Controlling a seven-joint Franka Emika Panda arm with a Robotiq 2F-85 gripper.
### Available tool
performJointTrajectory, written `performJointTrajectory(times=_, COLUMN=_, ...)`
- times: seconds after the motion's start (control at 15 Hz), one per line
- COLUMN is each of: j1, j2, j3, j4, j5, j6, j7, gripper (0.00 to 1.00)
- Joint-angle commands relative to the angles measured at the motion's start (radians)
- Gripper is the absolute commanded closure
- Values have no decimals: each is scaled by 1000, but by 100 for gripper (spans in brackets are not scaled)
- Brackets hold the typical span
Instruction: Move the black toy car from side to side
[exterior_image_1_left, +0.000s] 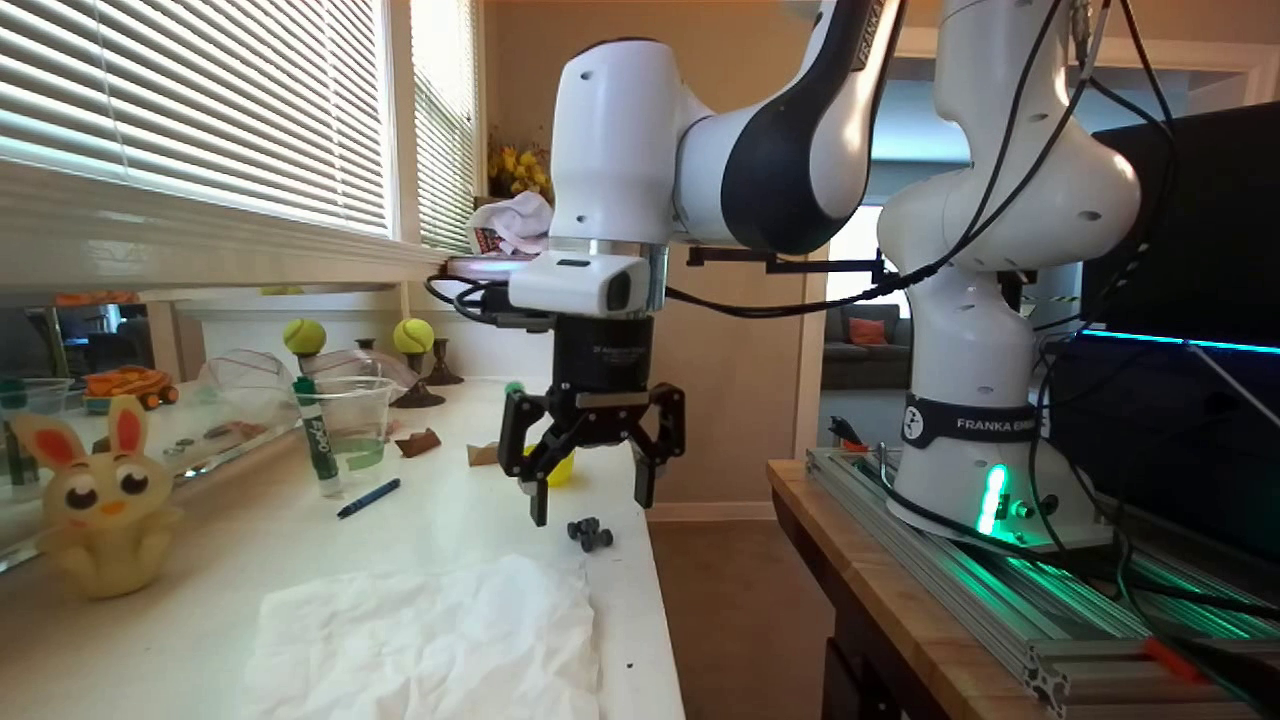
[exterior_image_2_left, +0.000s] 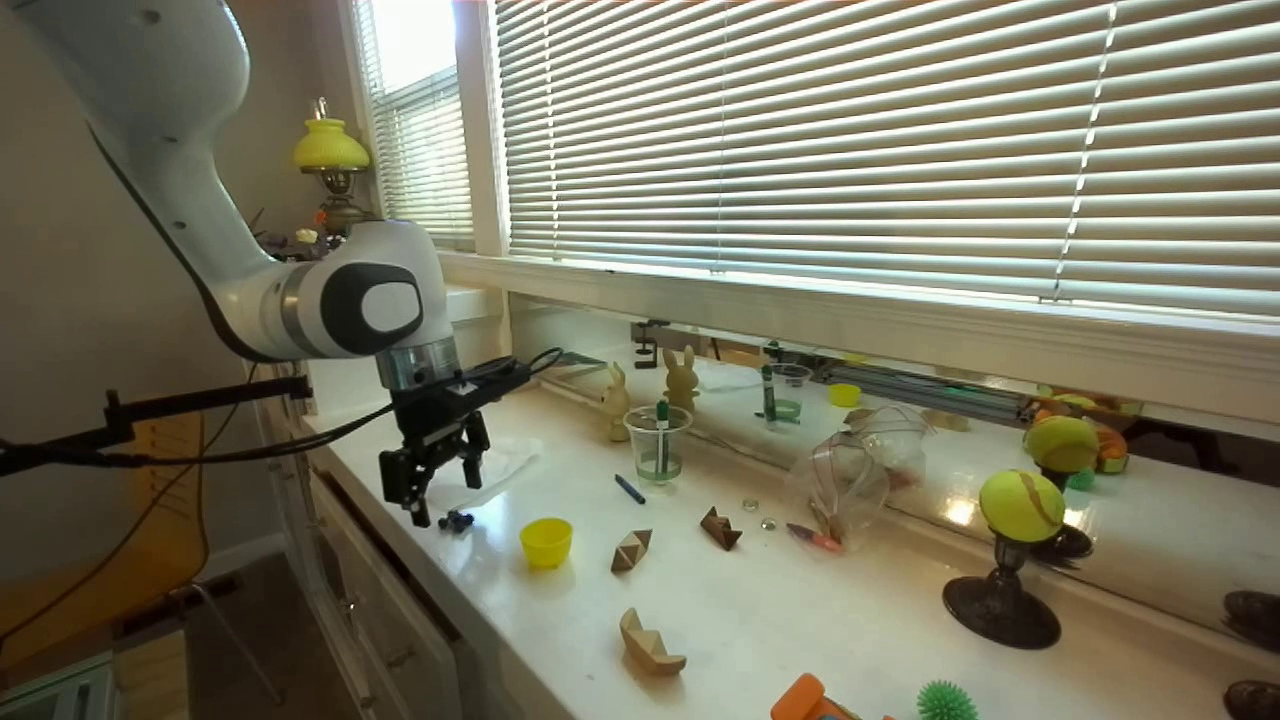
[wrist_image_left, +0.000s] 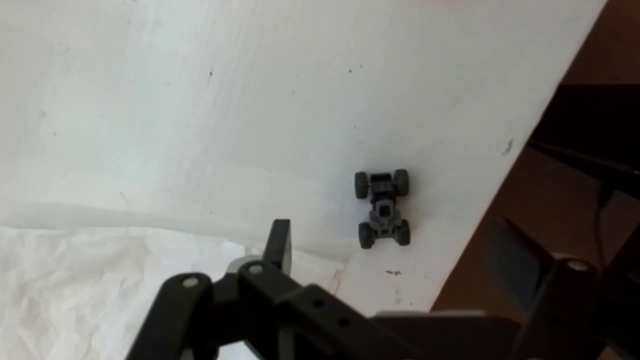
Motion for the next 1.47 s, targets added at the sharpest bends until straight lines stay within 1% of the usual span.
performJointTrajectory(times=0.0, j1=-26, j2=24, j3=14, j4=15, j5=-78, j6=13, j7=47, gripper=3)
performJointTrajectory(times=0.07, j1=-28, j2=26, j3=13, j4=16, j5=-91, j6=13, j7=53, gripper=9)
performJointTrajectory(times=0.13, j1=-30, j2=28, j3=13, j4=17, j5=-99, j6=14, j7=56, gripper=28)
performJointTrajectory(times=0.2, j1=-32, j2=30, j3=12, j4=18, j5=-108, j6=15, j7=61, gripper=30)
performJointTrajectory(times=0.27, j1=-34, j2=31, j3=12, j4=19, j5=-115, j6=15, j7=66, gripper=36)
performJointTrajectory(times=0.4, j1=-37, j2=33, j3=13, j4=21, j5=-117, j6=16, j7=68, gripper=52)
performJointTrajectory(times=0.73, j1=-40, j2=34, j3=14, j4=23, j5=-111, j6=18, j7=65, gripper=87)
performJointTrajectory(times=0.8, j1=-40, j2=35, j3=14, j4=23, j5=-110, j6=17, j7=65, gripper=95)
performJointTrajectory(times=0.87, j1=-39, j2=34, j3=15, j4=23, j5=-110, j6=16, j7=66, gripper=96)
performJointTrajectory(times=0.93, j1=-39, j2=35, j3=15, j4=23, j5=-105, j6=15, j7=64, gripper=95)
performJointTrajectory(times=1.0, j1=-40, j2=33, j3=15, j4=22, j5=-106, j6=11, j7=67, gripper=96)
performJointTrajectory(times=1.07, j1=-41, j2=33, j3=14, j4=22, j5=-107, j6=9, j7=69, gripper=99)
performJointTrajectory(times=1.13, j1=-42, j2=34, j3=13, j4=22, j5=-107, j6=9, j7=70, gripper=96)
performJointTrajectory(times=1.4, j1=-44, j2=37, j3=12, j4=22, j5=-111, j6=11, j7=76, gripper=96)
